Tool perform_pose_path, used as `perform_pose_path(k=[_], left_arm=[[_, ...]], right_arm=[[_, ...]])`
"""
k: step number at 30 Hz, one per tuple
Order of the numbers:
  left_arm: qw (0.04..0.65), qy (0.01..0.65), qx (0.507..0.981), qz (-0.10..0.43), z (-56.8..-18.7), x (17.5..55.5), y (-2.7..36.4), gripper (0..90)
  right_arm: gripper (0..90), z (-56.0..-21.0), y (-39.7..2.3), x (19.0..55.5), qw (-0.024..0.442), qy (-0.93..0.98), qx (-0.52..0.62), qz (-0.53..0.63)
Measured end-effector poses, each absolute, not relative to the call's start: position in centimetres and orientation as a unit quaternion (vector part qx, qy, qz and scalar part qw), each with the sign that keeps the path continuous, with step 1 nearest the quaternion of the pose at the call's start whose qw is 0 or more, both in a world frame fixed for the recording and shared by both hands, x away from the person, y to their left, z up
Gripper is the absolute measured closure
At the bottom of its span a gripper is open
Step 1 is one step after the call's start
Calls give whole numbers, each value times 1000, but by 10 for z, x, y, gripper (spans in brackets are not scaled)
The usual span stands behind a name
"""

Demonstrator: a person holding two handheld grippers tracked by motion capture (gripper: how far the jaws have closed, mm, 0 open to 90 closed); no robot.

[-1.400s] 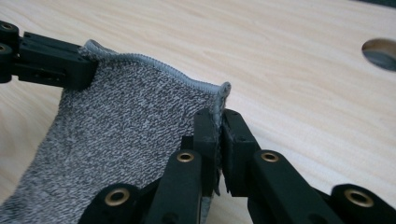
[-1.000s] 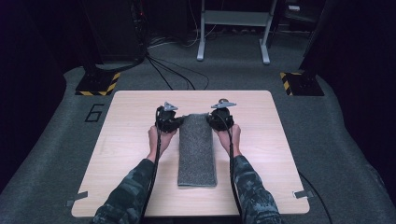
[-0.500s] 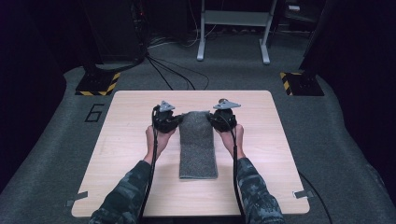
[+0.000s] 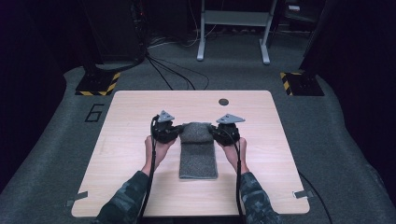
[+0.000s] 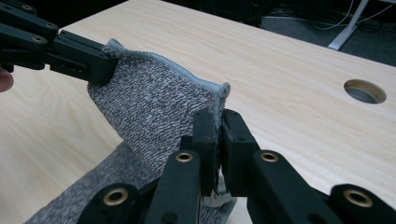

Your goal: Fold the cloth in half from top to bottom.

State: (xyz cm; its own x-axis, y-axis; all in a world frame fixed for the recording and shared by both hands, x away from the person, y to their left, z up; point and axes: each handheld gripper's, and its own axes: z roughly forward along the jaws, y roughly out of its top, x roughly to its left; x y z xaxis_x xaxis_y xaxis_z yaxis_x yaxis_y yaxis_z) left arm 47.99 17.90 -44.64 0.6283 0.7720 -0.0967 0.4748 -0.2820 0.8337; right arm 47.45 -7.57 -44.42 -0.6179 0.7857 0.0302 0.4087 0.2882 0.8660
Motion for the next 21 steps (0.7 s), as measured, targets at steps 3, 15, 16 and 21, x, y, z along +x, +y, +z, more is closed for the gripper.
perform_pose_path(k=[3, 15, 16, 21], left_arm=[[447, 396, 786, 162, -450, 474, 179, 865], [442, 380, 797, 157, -454, 455, 180, 862], [439, 377, 800, 158, -454, 453, 180, 862], [432, 374, 807, 149, -463, 444, 179, 852]], right_arm=[[853, -448, -76, 465, 204, 780, 383, 451], [850, -453, -80, 439, 204, 786, 365, 456], [849, -453, -80, 438, 204, 787, 363, 455], [845, -460, -81, 426, 199, 792, 360, 451]])
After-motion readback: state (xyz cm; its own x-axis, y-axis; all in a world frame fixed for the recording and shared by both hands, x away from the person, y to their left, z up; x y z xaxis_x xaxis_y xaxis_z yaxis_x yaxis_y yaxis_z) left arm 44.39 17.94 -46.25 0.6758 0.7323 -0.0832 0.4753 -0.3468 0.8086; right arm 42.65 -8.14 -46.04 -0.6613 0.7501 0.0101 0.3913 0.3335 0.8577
